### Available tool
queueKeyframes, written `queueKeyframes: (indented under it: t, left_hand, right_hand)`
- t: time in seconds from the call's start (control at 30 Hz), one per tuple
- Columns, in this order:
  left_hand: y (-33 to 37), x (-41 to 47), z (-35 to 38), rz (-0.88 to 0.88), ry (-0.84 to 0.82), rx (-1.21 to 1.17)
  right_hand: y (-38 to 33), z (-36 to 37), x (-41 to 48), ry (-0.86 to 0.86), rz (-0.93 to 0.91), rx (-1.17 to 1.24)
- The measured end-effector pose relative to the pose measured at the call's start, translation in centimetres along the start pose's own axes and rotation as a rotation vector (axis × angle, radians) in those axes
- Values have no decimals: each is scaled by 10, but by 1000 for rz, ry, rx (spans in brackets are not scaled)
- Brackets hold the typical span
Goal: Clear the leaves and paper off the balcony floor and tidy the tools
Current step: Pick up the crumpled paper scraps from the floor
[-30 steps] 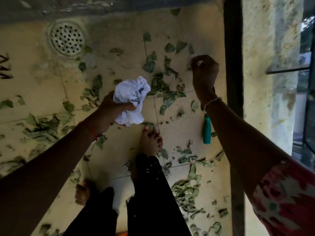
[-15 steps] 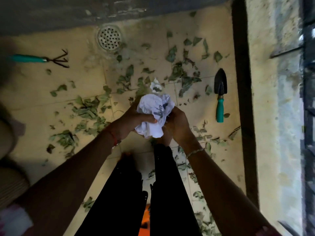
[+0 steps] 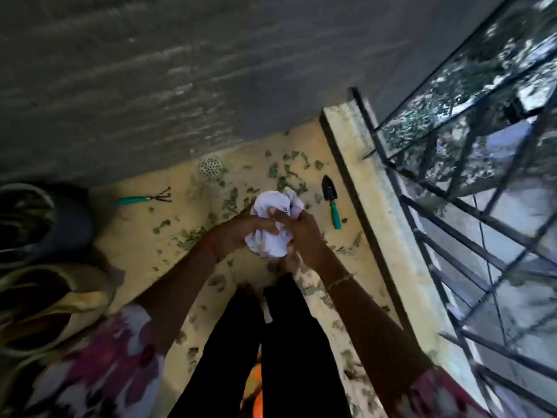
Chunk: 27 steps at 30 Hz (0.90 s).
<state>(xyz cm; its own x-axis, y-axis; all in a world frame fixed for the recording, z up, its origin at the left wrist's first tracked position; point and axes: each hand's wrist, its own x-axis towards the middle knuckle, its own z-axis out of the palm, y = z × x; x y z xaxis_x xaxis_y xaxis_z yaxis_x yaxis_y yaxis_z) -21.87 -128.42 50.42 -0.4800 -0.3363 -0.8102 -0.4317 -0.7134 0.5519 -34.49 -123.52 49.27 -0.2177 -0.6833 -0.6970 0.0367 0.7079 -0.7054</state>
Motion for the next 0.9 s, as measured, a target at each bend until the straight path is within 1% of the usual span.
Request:
queueKeyframes:
  t: [0.07,0.1,0.13,0.2,0.27,0.3,0.37,0.4,0.47,0.5,0.53,0.57,0.6,0.63,0.67,0.7,0.73,0.77,0.8,0.83,0.87,0.9]
  left_hand:
    - [10,-37,21,54,1,-86]
    - [3,-38,23,67,8,-115]
    - [-6,-44,26,60,9,-140]
    - [-20,-56,33,49,11,-190]
    - [-56,-41,29,-4,44,-236]
    - [-57,-41,28,-20,51,-238]
    - [-108,-18,18,-72,92,-248]
    - [-106,-17,17,-61,126,-208]
    - [-157,25,-4,-70,162,-249]
    - [-151,26,-7,-65,165,-245]
    - [-179,52,-19,-59,164,-262]
    - [-206,75,-31,-36,177,-289]
    - [-201,78,-32,-21,197,-296]
    - [-226,108,-45,-34,227,-295]
    - [-248,137,-59,-25,256,-303]
    - [-242,140,-61,0,277,-304]
    - [-255,160,-70,2,277,-297]
    - [-271,180,-79,15,302,-288]
    - [-266,182,-80,41,298,-283]
    - [-274,201,-90,42,297,-279]
    - [-279,220,-104,49,304,-292]
    - [-273,223,-113,51,332,-300]
  right_hand:
    - [-27,-17,-40,-44,-5,-24]
    - [-28,-16,-43,-111,-8,-9]
    - [-27,-19,-54,-139,-15,-21]
    - [-14,-16,-59,-101,-6,-87]
    - [19,-4,-47,-122,32,-116]
    - [22,-4,-44,-131,43,-106]
    - [74,12,-23,-246,136,-76]
    - [75,10,-22,-281,166,-76]
    - [130,29,12,-327,221,31]
    - [131,27,18,-288,240,88]
    - [163,42,40,-259,238,40]
    - [197,52,63,-197,148,-55]
    - [201,48,73,-159,121,-150]
    - [225,58,97,-136,147,-240]
    - [254,68,125,-113,148,-264]
    - [253,67,132,-71,181,-255]
    - [272,75,153,-72,167,-350]
    - [289,81,172,-60,100,-438]
    - [288,81,178,-36,4,-504]
    - [304,86,198,-10,-95,-580]
    - [315,89,218,31,-135,-667]
    - [309,88,224,42,-138,-690]
